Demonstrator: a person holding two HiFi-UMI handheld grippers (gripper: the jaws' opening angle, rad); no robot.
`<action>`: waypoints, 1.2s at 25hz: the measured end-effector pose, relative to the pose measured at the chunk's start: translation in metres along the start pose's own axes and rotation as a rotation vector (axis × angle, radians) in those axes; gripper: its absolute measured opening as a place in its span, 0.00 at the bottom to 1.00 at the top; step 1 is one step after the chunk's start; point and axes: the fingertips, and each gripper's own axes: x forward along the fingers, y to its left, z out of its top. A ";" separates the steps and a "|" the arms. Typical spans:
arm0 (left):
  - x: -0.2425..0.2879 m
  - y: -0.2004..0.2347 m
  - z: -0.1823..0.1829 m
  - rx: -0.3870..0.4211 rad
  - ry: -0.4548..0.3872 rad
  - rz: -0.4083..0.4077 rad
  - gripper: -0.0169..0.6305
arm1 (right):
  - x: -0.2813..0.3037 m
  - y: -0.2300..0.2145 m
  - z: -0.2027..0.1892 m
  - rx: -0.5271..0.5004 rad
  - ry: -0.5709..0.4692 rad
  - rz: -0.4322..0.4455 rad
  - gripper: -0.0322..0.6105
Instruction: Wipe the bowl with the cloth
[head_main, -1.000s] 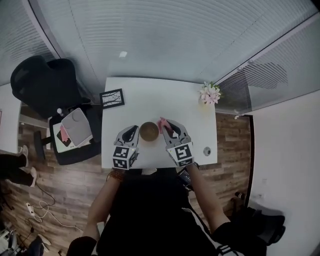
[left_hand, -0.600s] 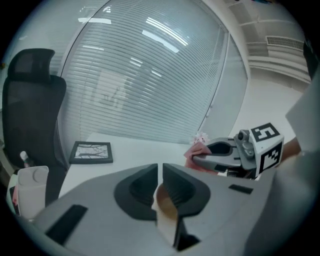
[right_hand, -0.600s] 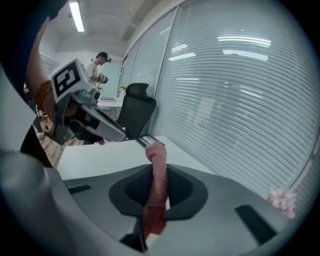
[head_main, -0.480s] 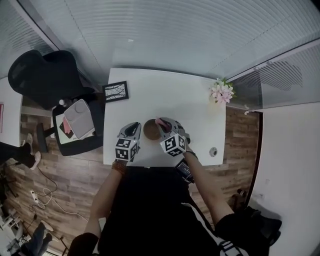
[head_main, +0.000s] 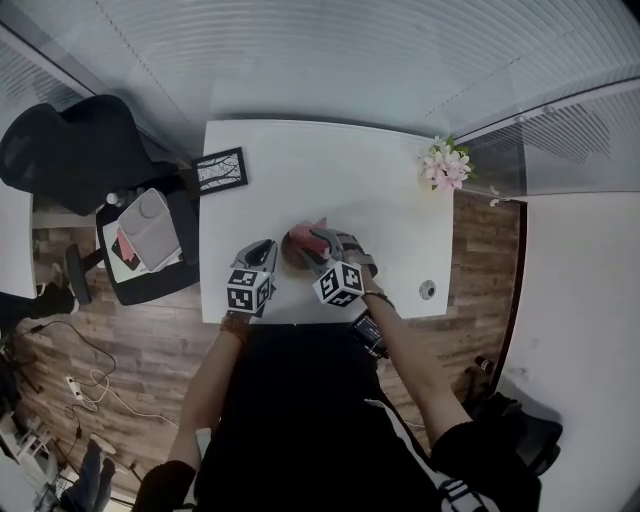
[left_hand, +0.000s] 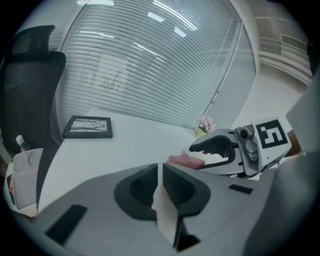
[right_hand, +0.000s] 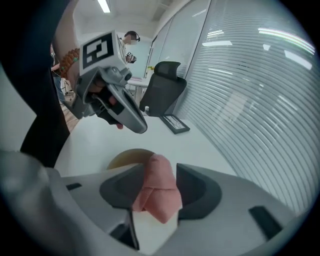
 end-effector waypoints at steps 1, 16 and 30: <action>0.001 0.001 -0.002 -0.002 0.005 0.000 0.06 | -0.005 0.000 -0.001 0.004 -0.003 0.015 0.38; 0.047 -0.012 -0.024 0.080 0.178 -0.112 0.23 | 0.035 0.008 -0.010 -0.110 0.138 0.099 0.38; 0.051 -0.019 -0.025 0.194 0.200 -0.129 0.22 | 0.024 -0.009 -0.016 -0.109 0.158 0.087 0.35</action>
